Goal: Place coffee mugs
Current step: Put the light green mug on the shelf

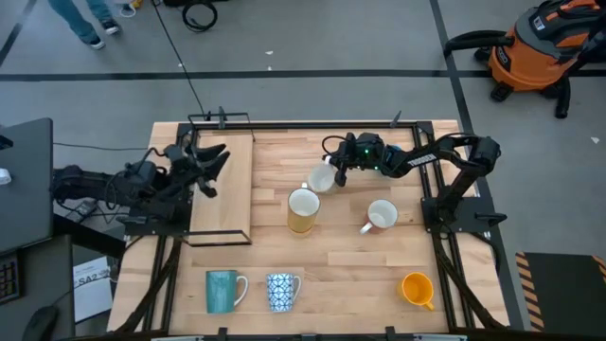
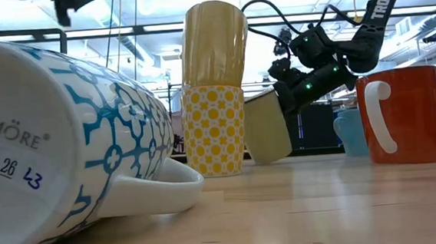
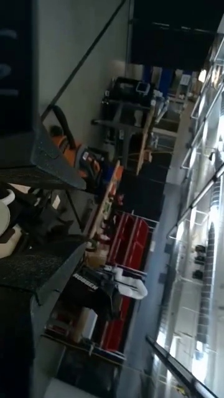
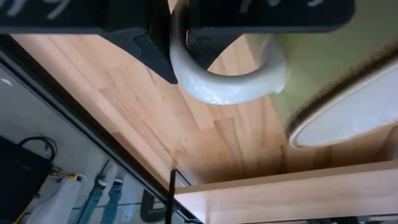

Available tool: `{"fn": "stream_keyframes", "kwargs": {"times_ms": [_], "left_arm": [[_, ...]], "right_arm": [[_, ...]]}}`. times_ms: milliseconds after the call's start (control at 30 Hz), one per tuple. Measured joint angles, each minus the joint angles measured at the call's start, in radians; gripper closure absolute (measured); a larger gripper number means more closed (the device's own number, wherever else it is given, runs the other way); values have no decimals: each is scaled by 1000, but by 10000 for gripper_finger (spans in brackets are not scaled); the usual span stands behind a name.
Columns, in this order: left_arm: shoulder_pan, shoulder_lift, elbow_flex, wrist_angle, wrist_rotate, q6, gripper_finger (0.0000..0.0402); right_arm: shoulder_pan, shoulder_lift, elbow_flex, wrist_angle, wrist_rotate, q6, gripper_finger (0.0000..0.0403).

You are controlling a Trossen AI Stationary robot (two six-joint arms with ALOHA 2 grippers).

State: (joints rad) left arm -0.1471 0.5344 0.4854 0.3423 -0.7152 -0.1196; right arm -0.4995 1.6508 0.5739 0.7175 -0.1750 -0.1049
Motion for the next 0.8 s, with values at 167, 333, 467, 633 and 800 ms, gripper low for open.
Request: {"fn": "stream_keyframes", "kwargs": {"times_ms": [167,333,467,633,800], "left_arm": [[0,130,112,-6,-37,1,253],[39,219,215,-73,-35,-15,253],[119,273,307,-219,-5,-110,253],[248,347,408,-396,153,-259,253],[371,438,463,-426,350,-344,253]], "right_arm": [[0,0,0,6,56,1,376],[0,0,0,41,97,1,372],[0,0,0,112,105,4,375],[0,0,0,202,120,4,373],[0,0,0,255,220,4,375]]}}
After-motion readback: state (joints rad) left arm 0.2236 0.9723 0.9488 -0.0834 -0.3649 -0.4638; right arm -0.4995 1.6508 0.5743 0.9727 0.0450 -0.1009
